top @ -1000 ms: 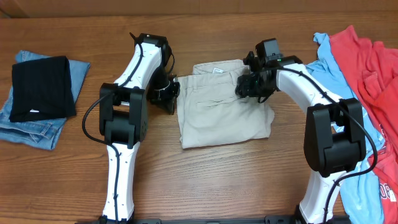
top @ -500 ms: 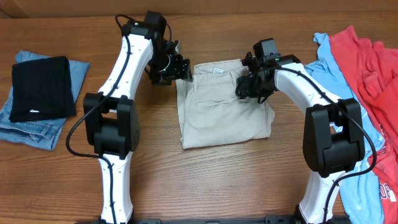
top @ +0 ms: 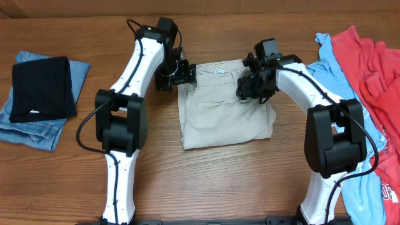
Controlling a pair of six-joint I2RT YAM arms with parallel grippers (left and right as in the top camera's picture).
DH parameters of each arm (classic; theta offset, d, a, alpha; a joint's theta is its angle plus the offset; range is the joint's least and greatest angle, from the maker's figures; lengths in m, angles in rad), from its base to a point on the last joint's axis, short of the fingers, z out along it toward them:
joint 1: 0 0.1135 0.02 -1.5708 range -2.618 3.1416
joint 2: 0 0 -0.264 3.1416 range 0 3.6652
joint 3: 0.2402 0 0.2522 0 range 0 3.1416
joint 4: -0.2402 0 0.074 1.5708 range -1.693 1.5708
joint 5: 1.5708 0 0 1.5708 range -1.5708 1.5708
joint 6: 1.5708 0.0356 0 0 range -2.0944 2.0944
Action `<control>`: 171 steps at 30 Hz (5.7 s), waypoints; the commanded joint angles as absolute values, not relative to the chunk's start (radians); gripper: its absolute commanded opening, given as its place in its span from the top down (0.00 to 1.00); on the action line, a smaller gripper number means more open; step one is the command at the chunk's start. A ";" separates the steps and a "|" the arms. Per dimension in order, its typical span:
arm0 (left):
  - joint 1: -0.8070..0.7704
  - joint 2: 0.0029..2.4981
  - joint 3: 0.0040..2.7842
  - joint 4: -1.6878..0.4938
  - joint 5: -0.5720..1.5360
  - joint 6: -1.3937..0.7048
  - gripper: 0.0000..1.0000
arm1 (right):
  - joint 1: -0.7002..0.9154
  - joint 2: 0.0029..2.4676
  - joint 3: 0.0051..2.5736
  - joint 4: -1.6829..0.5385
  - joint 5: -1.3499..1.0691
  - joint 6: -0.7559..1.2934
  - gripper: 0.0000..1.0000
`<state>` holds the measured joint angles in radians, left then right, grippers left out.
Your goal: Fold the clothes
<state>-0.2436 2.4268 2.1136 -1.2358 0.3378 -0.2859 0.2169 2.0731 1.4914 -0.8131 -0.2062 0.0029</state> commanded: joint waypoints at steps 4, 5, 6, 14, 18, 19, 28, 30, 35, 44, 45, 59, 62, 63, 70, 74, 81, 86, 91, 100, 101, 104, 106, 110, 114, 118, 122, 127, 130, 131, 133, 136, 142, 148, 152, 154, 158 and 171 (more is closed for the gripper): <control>-0.276 2.536 2.099 -1.162 0.532 -0.241 0.14 | 0.216 2.089 1.505 -0.829 -0.184 -0.001 0.38; -0.282 2.538 2.099 -1.147 0.569 -0.231 0.17 | 0.216 2.090 1.505 -0.829 -0.184 -0.001 0.38; -0.288 2.538 2.099 -1.133 0.586 -0.231 0.21 | 0.216 2.090 1.505 -0.829 -0.184 -0.001 0.38; -0.331 2.537 2.105 -1.082 0.624 -0.160 0.82 | 0.216 2.089 1.506 -0.847 -0.181 -0.001 0.37; -0.309 2.501 2.118 -1.132 0.530 -0.160 0.96 | 0.198 2.063 1.542 -0.904 -0.172 -0.001 0.35; -0.300 2.484 2.119 -1.149 0.477 -0.160 0.96 | 0.189 2.051 1.558 -0.918 -0.172 -0.001 0.35; -0.193 2.199 2.119 -1.316 0.026 -0.152 0.96 | 0.075 1.860 1.658 -0.968 -0.172 -0.001 0.31; -0.164 2.131 2.119 -1.351 -0.062 -0.152 0.96 | 0.051 1.831 1.658 -0.981 -0.172 -0.001 0.31; -0.072 1.995 2.119 -1.396 -0.218 -0.081 0.96 | 0.010 1.819 1.657 -1.045 -0.173 -0.001 0.31; 0.125 1.956 2.119 -1.396 -0.221 0.244 0.94 | 0.005 1.819 1.657 -1.082 -0.173 -0.001 0.31; 0.147 1.956 2.119 -1.385 -0.220 0.243 0.94 | 0.005 1.819 1.657 -1.085 -0.173 -0.001 0.31; 0.409 1.958 2.118 -1.026 -0.144 0.249 0.94 | 0.005 1.819 1.657 -1.110 -0.172 -0.001 0.32; 0.441 1.964 2.116 -0.986 -0.110 0.290 0.96 | 0.005 1.819 1.657 -1.110 -0.172 -0.001 0.32; 0.450 1.971 2.116 -0.977 -0.107 0.297 0.95 | 0.005 1.819 1.657 -1.110 -0.172 -0.001 0.32; 0.509 2.030 2.116 -0.945 -0.106 0.291 0.93 | 0.005 1.819 1.657 -1.113 -0.172 -0.001 0.32; 0.535 2.067 2.116 -0.934 -0.096 0.292 0.92 | 0.005 1.819 1.657 -1.113 -0.173 -0.001 0.32; 0.570 2.115 2.116 -0.905 -0.093 0.266 0.90 | 0.005 1.819 1.657 -1.113 -0.173 -0.001 0.32; 0.588 2.119 2.116 -0.863 -0.145 0.254 0.54 | 0.005 1.819 1.657 -1.113 -0.173 -0.001 0.32; 0.641 2.119 2.119 -0.904 -0.336 -0.024 0.00 | 0.005 1.819 1.657 -1.113 -0.173 -0.001 0.32; 0.665 2.073 2.136 -1.011 -0.095 -0.073 0.00 | 0.005 1.819 1.657 -1.113 -0.173 -0.001 0.31; 0.655 2.061 2.136 -1.013 -0.041 -0.068 0.00 | 0.005 1.819 1.657 -1.113 -0.173 -0.001 0.31; 0.604 2.018 2.136 -1.023 0.093 -0.036 0.00 | 0.005 1.819 1.657 -1.113 -0.173 -0.001 0.27; 0.557 1.990 2.136 -1.033 0.117 -0.018 0.00 | 0.005 1.819 1.657 -1.113 -0.173 -0.001 0.19; 0.417 1.936 2.136 -1.070 0.132 -0.003 0.00 | 0.005 1.819 1.657 -1.111 -0.178 -0.001 0.00; 0.261 1.924 2.136 -1.150 0.132 -0.003 0.00 | 0.005 1.819 1.657 -1.096 -0.188 0.000 0.00; 0.117 1.934 2.135 -1.207 0.131 -0.004 0.00 | 0.005 1.819 1.657 -1.018 -0.188 -0.001 0.00; 0.008 1.935 2.136 -1.292 0.129 -0.001 0.00 | 0.004 1.819 1.657 -1.026 -0.184 0.007 0.00; -0.046 1.934 2.136 -1.418 0.128 -0.077 0.09 | 0.004 1.775 1.657 -1.104 -0.165 0.083 0.00; -0.078 1.917 2.133 -1.469 0.125 -0.083 0.13 | 0.005 1.703 1.637 -1.133 -0.165 0.083 0.00; -0.092 1.907 2.130 -1.479 0.124 -0.081 0.13 | 0.005 1.674 1.623 -1.132 -0.165 0.083 0.00; -0.130 1.877 2.121 -1.496 0.119 -0.071 0.13 | 0.005 1.591 1.568 -1.113 -0.165 0.083 0.00; -0.208 1.806 2.090 -1.510 0.065 -0.089 0.15 | 0.006 1.452 1.442 -1.070 -0.170 0.084 0.00; -0.420 1.490 1.779 -1.342 -0.133 -0.205 0.12 | 0.006 1.067 1.070 -0.897 -0.181 0.109 0.00; -0.475 1.161 1.433 -1.157 -0.145 -0.216 0.06 | 0.005 0.881 0.949 -0.894 -0.181 0.109 0.00; -0.435 0.948 1.238 -1.097 -0.146 -0.213 0.02 | 0.005 0.846 0.921 -0.915 -0.201 0.109 0.00; -0.403 0.877 1.184 -1.095 -0.150 -0.213 0.01 | 0.005 0.854 0.921 -0.925 -0.203 0.109 0.00; -0.270 0.757 1.130 -1.088 -0.195 -0.160 0.00 | 0.005 0.879 0.921 -0.912 -0.202 0.109 0.00; 0.232 0.745 1.091 -0.997 0.012 -0.101 0.00 | 0.005 0.988 0.921 -0.859 -0.176 0.105 0.00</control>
<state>0.1493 0.7464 1.1053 -0.9932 -0.1154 -0.1246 0.0078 0.9920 0.9272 -0.8497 -0.1898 0.1043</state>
